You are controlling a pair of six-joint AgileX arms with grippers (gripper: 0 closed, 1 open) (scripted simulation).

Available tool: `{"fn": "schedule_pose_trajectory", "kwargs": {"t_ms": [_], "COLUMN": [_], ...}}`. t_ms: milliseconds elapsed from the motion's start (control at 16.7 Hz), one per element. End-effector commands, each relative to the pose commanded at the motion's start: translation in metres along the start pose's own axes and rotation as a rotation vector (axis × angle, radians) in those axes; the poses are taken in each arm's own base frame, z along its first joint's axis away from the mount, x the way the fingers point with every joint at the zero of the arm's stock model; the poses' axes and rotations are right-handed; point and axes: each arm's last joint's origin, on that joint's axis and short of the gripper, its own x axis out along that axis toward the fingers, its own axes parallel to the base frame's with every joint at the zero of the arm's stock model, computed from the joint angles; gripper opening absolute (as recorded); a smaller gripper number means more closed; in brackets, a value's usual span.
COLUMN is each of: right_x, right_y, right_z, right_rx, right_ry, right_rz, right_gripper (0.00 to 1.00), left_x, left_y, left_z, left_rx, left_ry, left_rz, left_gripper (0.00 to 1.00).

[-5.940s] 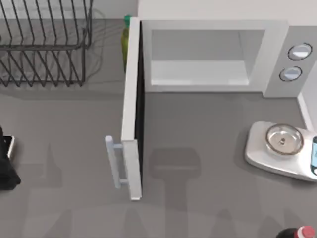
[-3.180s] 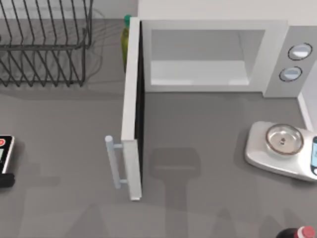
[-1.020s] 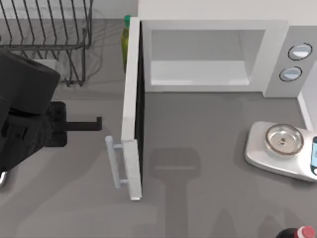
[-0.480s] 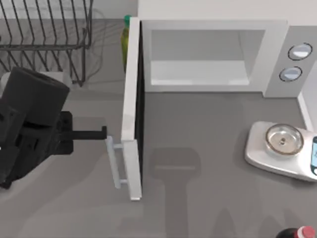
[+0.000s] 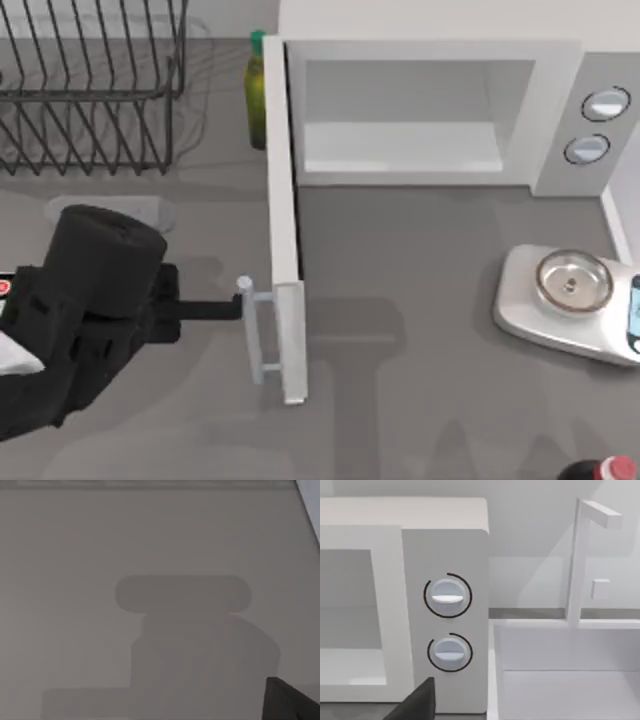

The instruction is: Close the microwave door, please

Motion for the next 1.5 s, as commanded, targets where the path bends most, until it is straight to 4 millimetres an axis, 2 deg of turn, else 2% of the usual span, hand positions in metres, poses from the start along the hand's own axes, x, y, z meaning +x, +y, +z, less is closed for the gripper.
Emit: {"fn": "schedule_pose_trajectory", "kwargs": {"t_ms": [180, 240, 360, 480, 780, 900, 1200, 1320, 1500], "right_x": [0.000, 0.000, 0.000, 0.000, 0.000, 0.000, 0.000, 0.000, 0.000], "right_y": [0.000, 0.000, 0.000, 0.000, 0.000, 0.000, 0.000, 0.000, 0.000], "right_z": [0.000, 0.000, 0.000, 0.000, 0.000, 0.000, 0.000, 0.000, 0.000], "right_rx": [0.000, 0.000, 0.000, 0.000, 0.000, 0.000, 0.000, 0.000, 0.000], "right_ry": [0.000, 0.000, 0.000, 0.000, 0.000, 0.000, 0.000, 0.000, 0.000], "right_rz": [0.000, 0.000, 0.000, 0.000, 0.000, 0.000, 0.000, 0.000, 0.000], "right_gripper": [1.00, 1.00, 1.00, 1.00, 1.00, 1.00, 1.00, 1.00, 1.00], "left_x": [0.001, -0.007, -0.007, -0.007, -0.006, -0.007, -0.007, -0.006, -0.007], "left_y": [0.000, -0.007, -0.012, -0.029, -0.096, -0.107, -0.110, -0.127, -0.165], "left_z": [-0.002, 0.008, 0.009, 0.014, 0.009, 0.008, 0.008, 0.008, 0.013], "left_rx": [0.001, 0.000, -0.003, -0.009, 0.005, 0.000, -0.002, 0.002, -0.005], "left_ry": [0.002, -0.033, -0.033, -0.032, -0.026, -0.033, -0.031, -0.025, -0.032], "left_rz": [0.001, -0.040, -0.038, -0.036, -0.041, -0.040, -0.040, -0.036, -0.043], "left_gripper": [0.00, 0.00, 0.00, 0.00, 0.00, 0.00, 0.00, 0.00, 0.00]}}
